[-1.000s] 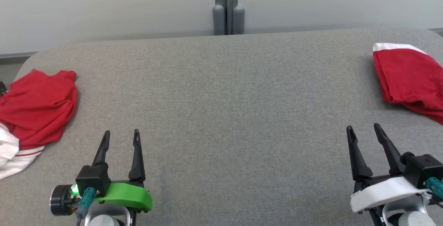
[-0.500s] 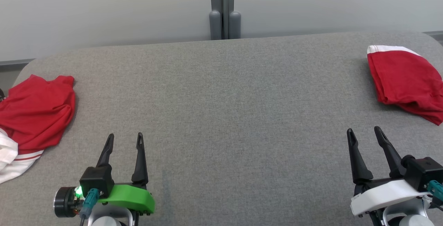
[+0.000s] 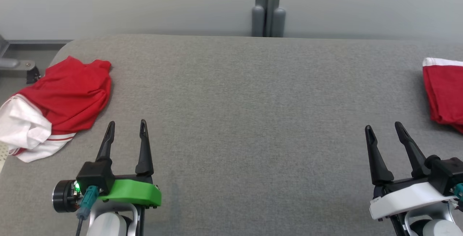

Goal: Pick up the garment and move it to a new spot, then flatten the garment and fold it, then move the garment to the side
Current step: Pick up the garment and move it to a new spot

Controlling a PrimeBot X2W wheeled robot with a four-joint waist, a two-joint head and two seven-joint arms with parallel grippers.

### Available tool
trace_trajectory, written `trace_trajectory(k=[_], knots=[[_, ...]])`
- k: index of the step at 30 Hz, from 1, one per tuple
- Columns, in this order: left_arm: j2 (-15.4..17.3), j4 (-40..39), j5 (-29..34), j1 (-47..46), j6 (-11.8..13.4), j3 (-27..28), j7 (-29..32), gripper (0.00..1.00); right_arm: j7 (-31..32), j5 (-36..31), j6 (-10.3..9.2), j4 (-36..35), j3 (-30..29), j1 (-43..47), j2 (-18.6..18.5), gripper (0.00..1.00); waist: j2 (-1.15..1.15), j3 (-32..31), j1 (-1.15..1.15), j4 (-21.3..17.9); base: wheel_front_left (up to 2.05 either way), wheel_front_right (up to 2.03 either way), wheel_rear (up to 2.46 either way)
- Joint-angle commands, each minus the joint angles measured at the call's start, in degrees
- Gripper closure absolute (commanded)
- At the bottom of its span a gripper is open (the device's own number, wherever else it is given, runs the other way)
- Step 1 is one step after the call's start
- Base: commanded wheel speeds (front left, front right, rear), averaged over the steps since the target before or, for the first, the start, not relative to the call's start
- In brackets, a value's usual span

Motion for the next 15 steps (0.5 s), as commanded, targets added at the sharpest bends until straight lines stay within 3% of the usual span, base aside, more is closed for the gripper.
trace_trajectory(k=[1,7,15], knots=[[-0.1,-0.5,0.5,-0.6,0.0,0.7,-0.2,0.0,0.4,-0.6,-0.08,-0.8,0.4,-0.8,-0.3,0.0,0.0,1.0,0.0,6.2,0.0,0.0,0.0],[-0.5,-1.3,1.3,0.5,-0.3,3.6,-0.2,0.0,2.4,-1.0,-0.08,-3.5,2.0,-1.5,-1.0,0.0,0.0,1.4,0.0,14.1,0.0,0.0,0.0],[-1.4,-2.1,1.7,1.0,-0.8,7.0,-0.1,0.0,3.8,-0.7,-0.08,-4.9,4.4,-3.0,-1.9,0.0,0.0,2.9,0.0,19.8,0.0,0.0,0.0]])
